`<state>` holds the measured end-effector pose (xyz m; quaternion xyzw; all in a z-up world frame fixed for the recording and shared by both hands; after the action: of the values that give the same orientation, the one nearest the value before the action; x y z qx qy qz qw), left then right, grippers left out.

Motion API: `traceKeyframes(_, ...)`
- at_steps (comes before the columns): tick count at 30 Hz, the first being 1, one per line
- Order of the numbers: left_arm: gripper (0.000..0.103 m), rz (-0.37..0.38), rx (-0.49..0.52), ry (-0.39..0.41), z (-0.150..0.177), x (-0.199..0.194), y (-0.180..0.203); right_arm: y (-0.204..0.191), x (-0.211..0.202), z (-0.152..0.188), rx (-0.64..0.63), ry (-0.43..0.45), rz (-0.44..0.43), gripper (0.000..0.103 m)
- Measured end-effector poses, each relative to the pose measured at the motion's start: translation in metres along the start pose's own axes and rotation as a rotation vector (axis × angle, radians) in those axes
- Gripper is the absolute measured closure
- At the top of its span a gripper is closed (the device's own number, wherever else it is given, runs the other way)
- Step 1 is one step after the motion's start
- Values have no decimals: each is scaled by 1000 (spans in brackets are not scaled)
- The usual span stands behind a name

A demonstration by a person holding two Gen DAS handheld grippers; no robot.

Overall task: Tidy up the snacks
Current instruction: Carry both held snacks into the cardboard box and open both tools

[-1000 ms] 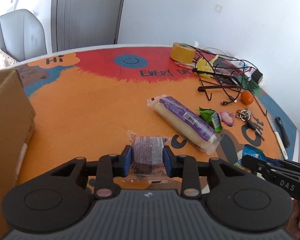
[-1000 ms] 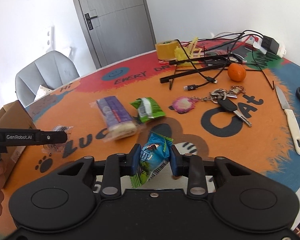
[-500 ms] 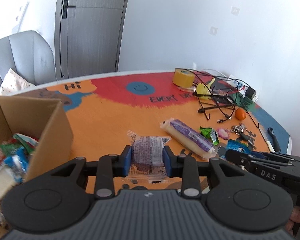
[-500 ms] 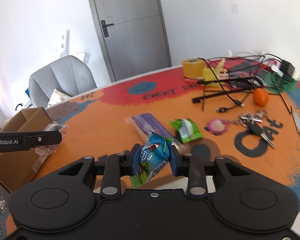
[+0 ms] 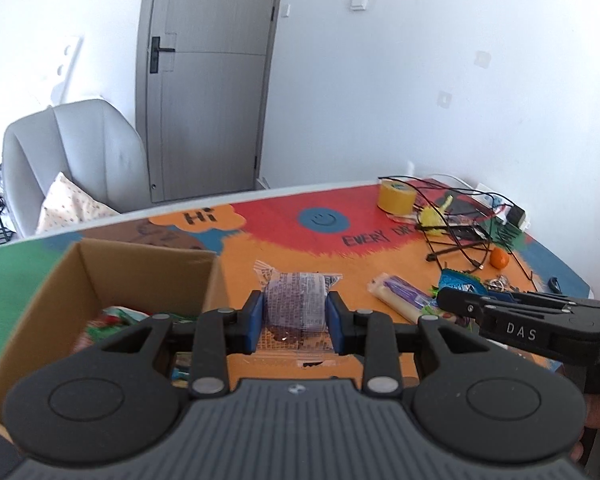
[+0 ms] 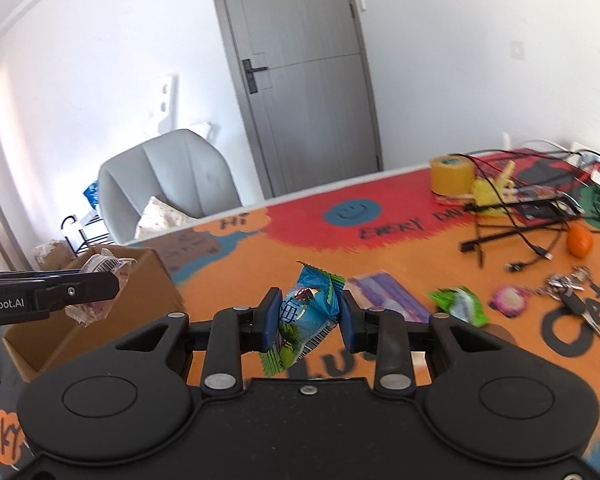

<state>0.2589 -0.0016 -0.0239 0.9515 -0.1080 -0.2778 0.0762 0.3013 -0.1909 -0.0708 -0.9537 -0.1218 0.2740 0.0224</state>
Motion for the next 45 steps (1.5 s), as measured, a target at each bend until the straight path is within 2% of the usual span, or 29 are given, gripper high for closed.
traceKeyframes(8, 71, -37, -11, 24, -4, -24, -27, -39, 1, -14, -48, 23, -59, 71)
traceKeyframes(17, 71, -113, -42, 36, -1, -47, -62, -82, 6, -23, -89, 29, -146, 71)
traceKeyframes(25, 71, -157, -64, 21, 8, -62, -85, -118, 11, -23, -118, 10, -222, 71)
traceKeyframes(30, 70, -148, -115, -17, 15, -66, -99, -140, 13, -20, -150, -4, -259, 71)
traceKeyframes(36, 54, -155, -146, -2, 17, -78, -112, -159, 14, -16, -172, -20, -292, 71)
traceKeyframes(45, 51, -207, -192, 24, 18, -91, -136, -182, 13, -12, -179, -54, -380, 71)
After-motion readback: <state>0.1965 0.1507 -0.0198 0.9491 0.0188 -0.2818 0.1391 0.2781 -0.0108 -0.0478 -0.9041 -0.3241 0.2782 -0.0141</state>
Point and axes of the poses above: each gripper's, at about its wrist camera, not at the fingertips, and x roughly the way its jaws point, y to its right, z to its underside, the point moved 3 cm from there along x, roughly the way its jaws point, and after that the axes turned 10 degrees about z, right-handed, at the moved point
